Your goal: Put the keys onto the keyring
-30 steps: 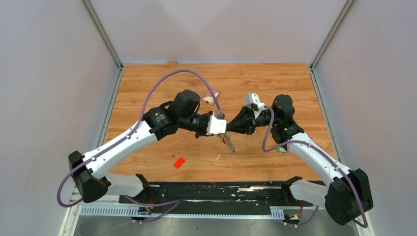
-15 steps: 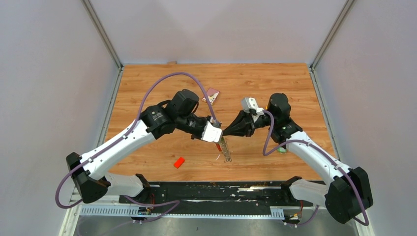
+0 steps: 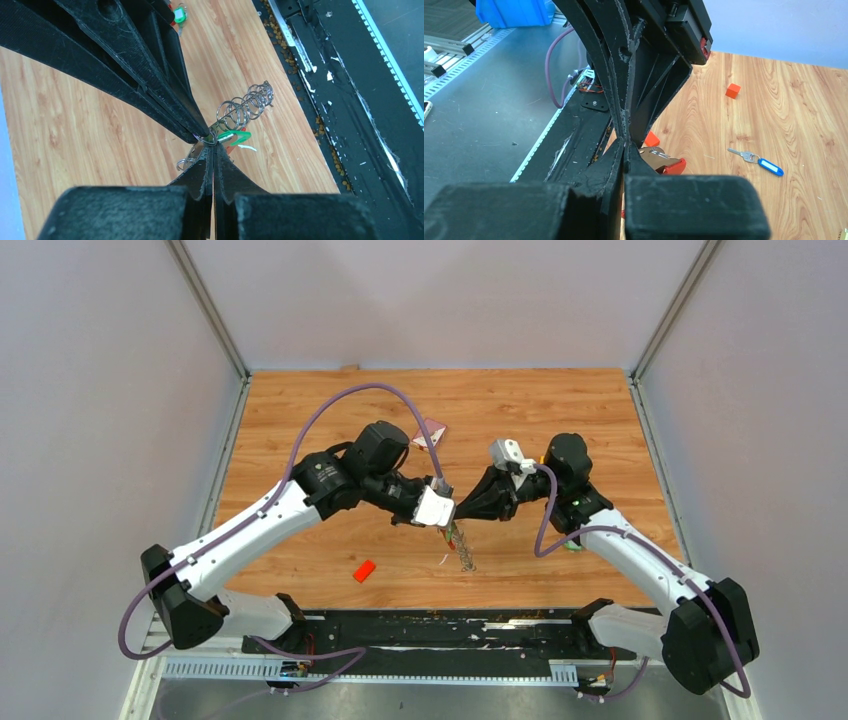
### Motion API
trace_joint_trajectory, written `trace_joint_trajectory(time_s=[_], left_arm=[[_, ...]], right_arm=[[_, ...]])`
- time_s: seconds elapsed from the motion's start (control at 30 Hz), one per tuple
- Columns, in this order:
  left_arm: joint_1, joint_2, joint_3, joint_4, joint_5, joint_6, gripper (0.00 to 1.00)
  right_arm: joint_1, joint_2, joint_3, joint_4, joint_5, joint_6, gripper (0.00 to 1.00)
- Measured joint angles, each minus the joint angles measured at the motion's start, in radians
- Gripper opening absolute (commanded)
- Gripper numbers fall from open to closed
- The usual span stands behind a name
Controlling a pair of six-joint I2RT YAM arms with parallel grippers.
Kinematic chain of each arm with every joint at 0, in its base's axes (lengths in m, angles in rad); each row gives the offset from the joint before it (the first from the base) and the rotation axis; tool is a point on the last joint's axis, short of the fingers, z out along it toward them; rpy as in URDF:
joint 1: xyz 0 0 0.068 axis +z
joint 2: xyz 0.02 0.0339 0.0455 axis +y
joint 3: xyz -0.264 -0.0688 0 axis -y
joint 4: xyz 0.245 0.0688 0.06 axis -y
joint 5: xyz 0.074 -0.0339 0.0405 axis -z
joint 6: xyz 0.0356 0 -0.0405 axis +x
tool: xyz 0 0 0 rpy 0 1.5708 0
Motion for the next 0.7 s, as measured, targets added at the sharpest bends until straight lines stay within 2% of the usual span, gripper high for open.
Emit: trace_joint_trajectory(time_s=[0.37,0.6,0.7], left_arm=[[0.004,0.011,0.000,0.026,0.009,-0.079,0.00],[0.004,0.016,0.000,0.050,-0.020,-0.150,0.04],[0.004,0.017,-0.001,0.062,-0.039,-0.177,0.09]], right_arm=[[0.000,0.000,-0.013,0.076,0.000,0.065,0.00],[0.000,0.000,-0.013,0.093,0.006,0.068,0.00],[0.000,0.000,-0.013,0.095,0.014,0.063,0.00]])
